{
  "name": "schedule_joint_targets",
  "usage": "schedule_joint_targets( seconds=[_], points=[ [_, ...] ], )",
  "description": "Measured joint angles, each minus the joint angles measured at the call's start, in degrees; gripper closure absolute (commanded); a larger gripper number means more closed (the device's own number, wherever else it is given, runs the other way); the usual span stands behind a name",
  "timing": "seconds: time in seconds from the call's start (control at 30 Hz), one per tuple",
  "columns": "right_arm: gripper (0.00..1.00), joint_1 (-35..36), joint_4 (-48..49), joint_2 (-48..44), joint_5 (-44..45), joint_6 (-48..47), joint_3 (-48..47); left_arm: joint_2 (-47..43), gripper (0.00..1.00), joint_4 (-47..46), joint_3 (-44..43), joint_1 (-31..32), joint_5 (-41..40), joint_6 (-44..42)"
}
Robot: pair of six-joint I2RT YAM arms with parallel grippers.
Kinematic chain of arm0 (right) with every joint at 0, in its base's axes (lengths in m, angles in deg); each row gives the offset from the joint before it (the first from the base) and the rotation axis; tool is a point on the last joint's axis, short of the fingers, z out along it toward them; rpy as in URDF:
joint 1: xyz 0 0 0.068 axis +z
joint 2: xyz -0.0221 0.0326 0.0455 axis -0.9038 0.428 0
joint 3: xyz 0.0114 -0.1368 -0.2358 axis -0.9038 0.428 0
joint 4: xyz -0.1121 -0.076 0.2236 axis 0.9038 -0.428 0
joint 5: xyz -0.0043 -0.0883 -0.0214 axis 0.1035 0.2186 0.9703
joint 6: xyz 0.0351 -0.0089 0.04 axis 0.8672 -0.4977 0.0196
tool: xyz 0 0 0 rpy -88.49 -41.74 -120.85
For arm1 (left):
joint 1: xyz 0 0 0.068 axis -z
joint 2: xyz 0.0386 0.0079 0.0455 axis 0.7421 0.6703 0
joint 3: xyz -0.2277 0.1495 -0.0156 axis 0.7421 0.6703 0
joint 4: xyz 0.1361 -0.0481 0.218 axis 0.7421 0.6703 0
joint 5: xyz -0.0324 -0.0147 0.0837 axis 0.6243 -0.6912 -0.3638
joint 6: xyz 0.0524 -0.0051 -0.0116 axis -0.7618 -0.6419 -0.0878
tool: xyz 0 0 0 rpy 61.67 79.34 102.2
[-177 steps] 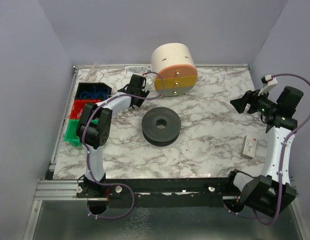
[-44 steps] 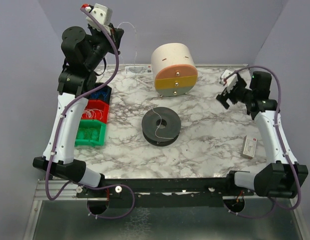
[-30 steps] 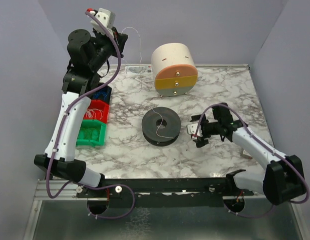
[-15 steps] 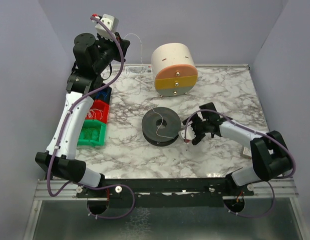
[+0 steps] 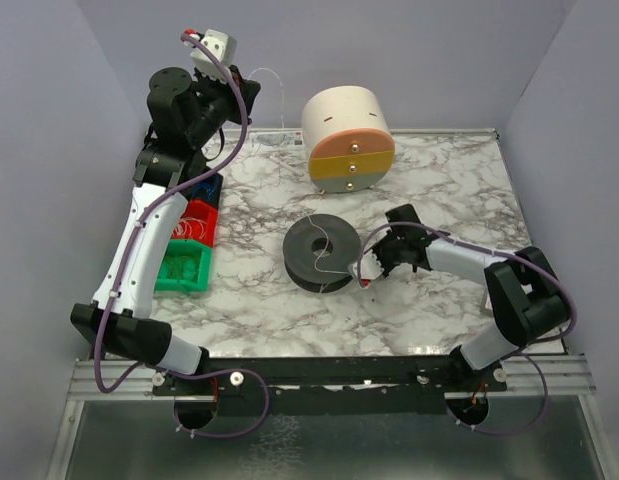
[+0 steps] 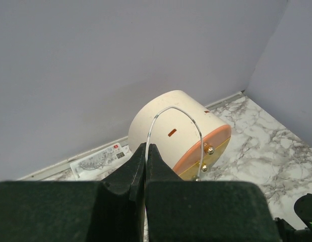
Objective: Wrap the cables
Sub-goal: Pick up the cable at the center of the board, then adjust the cable at the center of the board.
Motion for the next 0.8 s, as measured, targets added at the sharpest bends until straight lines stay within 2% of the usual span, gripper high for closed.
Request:
schedule_joint_targets(
  seconds=[0.13, 0.23, 0.43, 0.53, 0.63, 0.67, 0.73, 0.8],
  points=[
    [0.99, -0.7, -1.0, -1.9, 3.2, 2.8, 0.0, -0.3, 1.0, 0.1, 0.0, 0.0, 0.4, -0.3],
    [0.99, -3.8, -3.9, -7.0, 3.9, 4.7, -0.1, -1.1, 1.0, 0.9, 0.0, 0.0, 2.1, -1.6],
    [0.99, -20.7, -9.2, -19.4, 5.0, 5.5, -2.8, -4.1, 1.0, 2.8, 0.6, 0.0, 6.6, -3.4],
    [0.99, -28.6, -9.5, -18.0, 7.0, 5.7, -5.7, -4.9, 1.0, 2.7, 0.9, 0.1, 8.3, -3.4],
    [0.99, -33.9, -8.8, -12.5, 10.5, 8.1, -8.5, -4.7, 1.0, 2.1, 1.3, 0.5, 8.7, -3.0],
    [0.92, -35.1, -8.0, -10.2, 12.1, 9.2, -9.2, -4.6, 1.0, 1.9, 1.4, 0.7, 8.7, -2.8],
    [0.65, -36.2, -6.2, -5.9, 15.3, 12.3, -10.2, -4.0, 1.0, 1.4, 1.7, 1.2, 8.6, -2.4],
    [0.49, -36.4, -5.3, -2.4, 17.9, 15.6, -11.3, -3.0, 1.0, 1.0, 1.8, 2.0, 8.3, -2.3]
  ],
)
